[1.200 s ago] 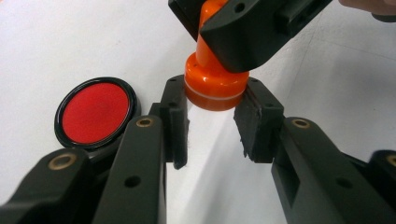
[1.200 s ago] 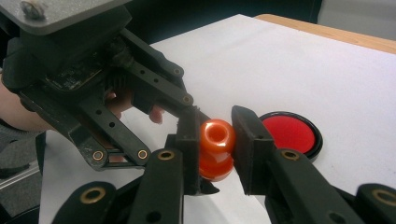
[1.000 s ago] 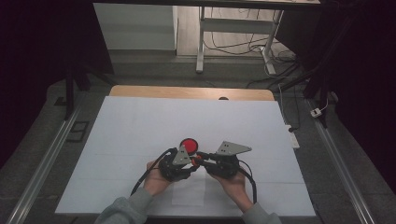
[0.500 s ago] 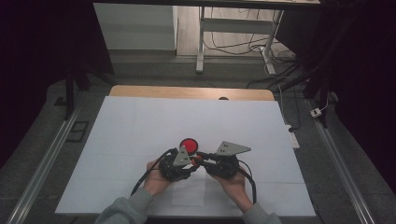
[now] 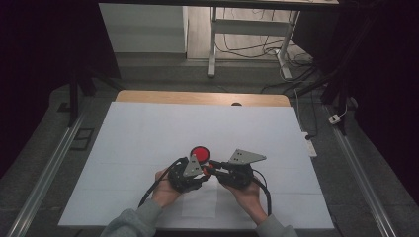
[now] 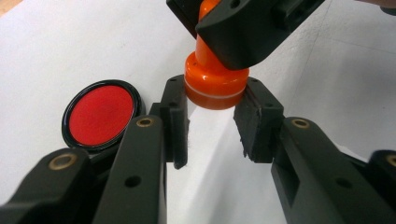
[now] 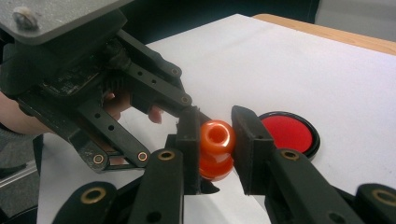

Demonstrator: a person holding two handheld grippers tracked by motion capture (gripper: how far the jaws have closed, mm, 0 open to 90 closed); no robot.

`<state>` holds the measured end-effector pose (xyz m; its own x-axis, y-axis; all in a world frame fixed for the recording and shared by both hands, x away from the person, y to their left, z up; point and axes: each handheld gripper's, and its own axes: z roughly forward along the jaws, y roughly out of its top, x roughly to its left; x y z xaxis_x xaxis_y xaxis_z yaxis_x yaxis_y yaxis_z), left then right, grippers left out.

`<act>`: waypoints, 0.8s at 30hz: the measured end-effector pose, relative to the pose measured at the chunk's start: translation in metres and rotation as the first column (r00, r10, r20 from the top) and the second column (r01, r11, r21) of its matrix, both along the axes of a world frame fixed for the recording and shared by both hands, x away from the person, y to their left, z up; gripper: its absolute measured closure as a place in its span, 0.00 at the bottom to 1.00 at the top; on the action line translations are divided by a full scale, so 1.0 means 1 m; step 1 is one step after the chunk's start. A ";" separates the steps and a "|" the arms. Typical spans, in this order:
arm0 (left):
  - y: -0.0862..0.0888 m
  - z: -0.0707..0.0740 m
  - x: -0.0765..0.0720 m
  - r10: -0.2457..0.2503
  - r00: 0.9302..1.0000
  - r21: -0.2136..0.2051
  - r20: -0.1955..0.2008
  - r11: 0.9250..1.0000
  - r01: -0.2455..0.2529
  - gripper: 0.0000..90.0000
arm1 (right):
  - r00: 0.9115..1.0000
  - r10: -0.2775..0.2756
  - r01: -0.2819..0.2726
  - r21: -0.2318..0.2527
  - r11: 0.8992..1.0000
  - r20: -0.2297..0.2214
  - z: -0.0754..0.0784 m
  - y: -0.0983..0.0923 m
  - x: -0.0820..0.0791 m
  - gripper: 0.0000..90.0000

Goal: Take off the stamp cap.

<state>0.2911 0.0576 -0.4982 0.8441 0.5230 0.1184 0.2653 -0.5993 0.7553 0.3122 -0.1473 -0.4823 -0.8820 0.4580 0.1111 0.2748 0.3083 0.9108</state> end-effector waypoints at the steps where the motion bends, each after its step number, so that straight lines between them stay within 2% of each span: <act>1: 0.000 0.000 0.000 0.000 1.000 -0.001 0.000 1.000 0.000 0.73 | 1.000 -0.002 0.002 0.003 1.000 0.001 0.000 0.000 0.000 0.81; 15: 0.003 -0.002 0.002 -0.013 1.000 -0.045 -0.027 0.999 0.012 0.73 | 1.000 0.001 -0.001 -0.005 1.000 0.024 0.001 0.001 -0.003 0.82; 24: 0.005 -0.001 0.002 -0.026 0.999 -0.048 -0.033 0.999 0.024 0.73 | 0.999 0.004 -0.004 -0.004 1.000 0.033 0.001 0.001 -0.003 0.82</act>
